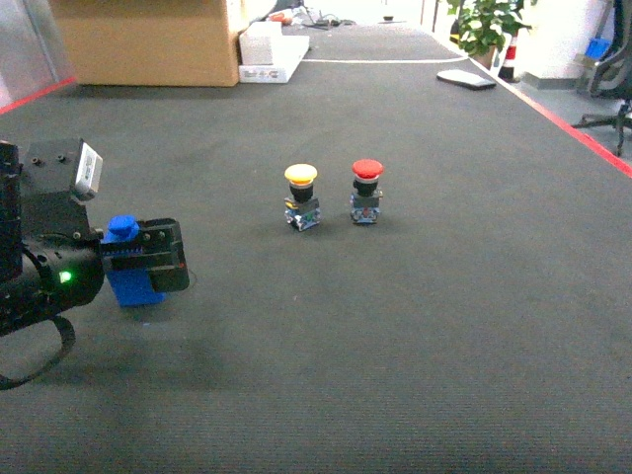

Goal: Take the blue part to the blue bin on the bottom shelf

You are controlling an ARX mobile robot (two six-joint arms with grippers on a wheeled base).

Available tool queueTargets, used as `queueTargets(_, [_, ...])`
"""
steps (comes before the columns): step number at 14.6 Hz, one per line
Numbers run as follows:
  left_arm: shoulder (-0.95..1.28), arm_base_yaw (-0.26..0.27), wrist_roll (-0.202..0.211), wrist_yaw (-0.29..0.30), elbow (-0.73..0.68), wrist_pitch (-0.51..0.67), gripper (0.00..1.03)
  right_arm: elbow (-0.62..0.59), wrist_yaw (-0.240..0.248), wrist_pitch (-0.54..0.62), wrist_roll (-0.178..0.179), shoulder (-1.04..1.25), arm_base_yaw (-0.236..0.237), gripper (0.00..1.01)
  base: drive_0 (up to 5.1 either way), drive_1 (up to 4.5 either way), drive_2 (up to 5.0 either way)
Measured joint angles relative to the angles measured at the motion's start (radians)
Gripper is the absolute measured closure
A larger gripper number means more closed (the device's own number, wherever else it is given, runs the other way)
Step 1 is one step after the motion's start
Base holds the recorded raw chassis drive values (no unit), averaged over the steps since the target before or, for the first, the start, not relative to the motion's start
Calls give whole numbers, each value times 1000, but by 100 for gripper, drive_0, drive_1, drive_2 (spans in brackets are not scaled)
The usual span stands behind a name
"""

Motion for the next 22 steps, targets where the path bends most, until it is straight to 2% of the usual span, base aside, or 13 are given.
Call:
queueTargets(2, [53, 14, 23, -3, 45, -6, 5, 0, 0, 0, 0, 0, 0, 3, 0, 0, 0])
queueTargets(6, [101, 27, 42, -8, 107, -27, 6, 0, 0, 0, 0, 0, 0, 3, 0, 0, 0])
queueTargets(10, [117, 20, 56, -10, 108, 4, 52, 0, 0, 0, 0, 0, 0, 3, 0, 0, 0])
queueTargets(11, [117, 20, 56, -13, 104, 13, 57, 0, 0, 0, 0, 0, 0, 3, 0, 0, 0])
queueTargets(14, [80, 21, 82, -27, 46, 43, 58, 0, 0, 0, 0, 0, 0, 3, 0, 0, 0])
queueTargets(15, [-37, 19, 104, -53, -53, 100, 58, 0, 0, 0, 0, 0, 0, 3, 0, 0, 0])
queueTargets(16, [-278, 14, 127, -86, -208, 105, 58, 0, 0, 0, 0, 0, 0, 3, 0, 0, 0])
queueTargets(19, [-599, 1, 128, -117, -375, -20, 58, 0, 0, 0, 0, 0, 0, 3, 0, 0, 0])
queueTargets(22, [-932, -26, 123, -185, -444, -194, 58, 0, 0, 0, 0, 0, 0, 3, 0, 0, 0])
